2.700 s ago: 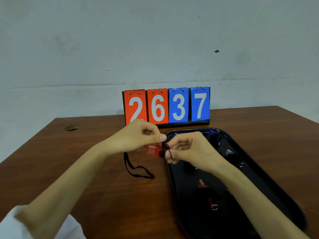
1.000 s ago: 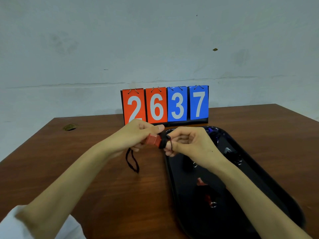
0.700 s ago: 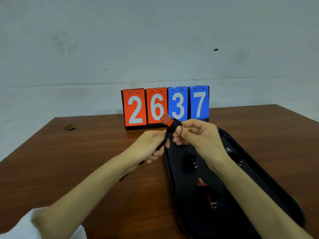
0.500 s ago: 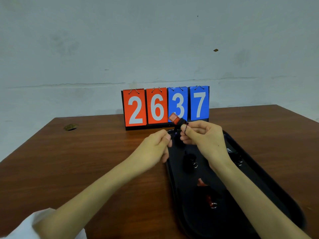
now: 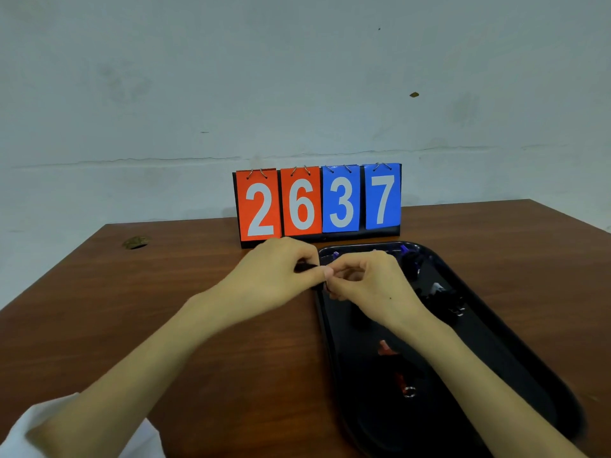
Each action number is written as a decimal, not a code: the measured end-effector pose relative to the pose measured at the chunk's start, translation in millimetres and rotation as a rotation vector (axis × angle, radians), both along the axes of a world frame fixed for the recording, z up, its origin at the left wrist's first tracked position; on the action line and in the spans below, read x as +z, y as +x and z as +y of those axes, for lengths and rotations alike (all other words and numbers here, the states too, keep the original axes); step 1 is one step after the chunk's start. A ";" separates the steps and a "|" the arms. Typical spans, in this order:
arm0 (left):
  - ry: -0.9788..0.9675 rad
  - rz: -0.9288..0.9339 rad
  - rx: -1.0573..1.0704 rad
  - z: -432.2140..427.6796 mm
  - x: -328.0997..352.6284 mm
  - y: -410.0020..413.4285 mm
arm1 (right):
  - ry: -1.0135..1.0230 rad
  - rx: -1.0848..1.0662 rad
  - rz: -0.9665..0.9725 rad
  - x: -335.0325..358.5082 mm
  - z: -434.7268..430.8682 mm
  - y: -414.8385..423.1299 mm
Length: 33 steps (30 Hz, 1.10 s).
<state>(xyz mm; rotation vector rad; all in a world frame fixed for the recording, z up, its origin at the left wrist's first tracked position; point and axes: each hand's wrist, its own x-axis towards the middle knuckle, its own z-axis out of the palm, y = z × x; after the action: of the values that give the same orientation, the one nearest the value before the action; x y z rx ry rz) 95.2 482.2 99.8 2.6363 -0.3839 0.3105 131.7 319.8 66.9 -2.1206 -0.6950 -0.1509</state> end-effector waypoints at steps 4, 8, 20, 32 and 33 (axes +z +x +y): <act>-0.118 0.015 -0.024 13.1 4.4 5.0 | 0.050 0.109 0.088 2.3 -1.0 -1.2; -0.262 0.092 -0.080 18.6 5.3 9.3 | 0.094 0.237 0.207 3.7 0.8 -3.4; -0.721 0.505 -0.142 6.8 -23.5 10.5 | 0.407 0.270 0.402 12.1 -4.6 -3.1; -0.604 0.323 -0.009 -9.2 -33.4 12.6 | 0.333 -0.203 0.160 0.8 -5.5 8.9; -0.569 0.307 0.012 -8.8 -32.1 12.6 | 0.313 -0.232 0.128 -0.1 -5.1 8.7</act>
<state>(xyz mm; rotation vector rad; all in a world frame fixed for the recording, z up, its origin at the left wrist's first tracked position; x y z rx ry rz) 107.8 473.4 67.7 2.0805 -0.1467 0.0068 140.5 314.7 66.8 -1.8835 -0.3243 -0.2327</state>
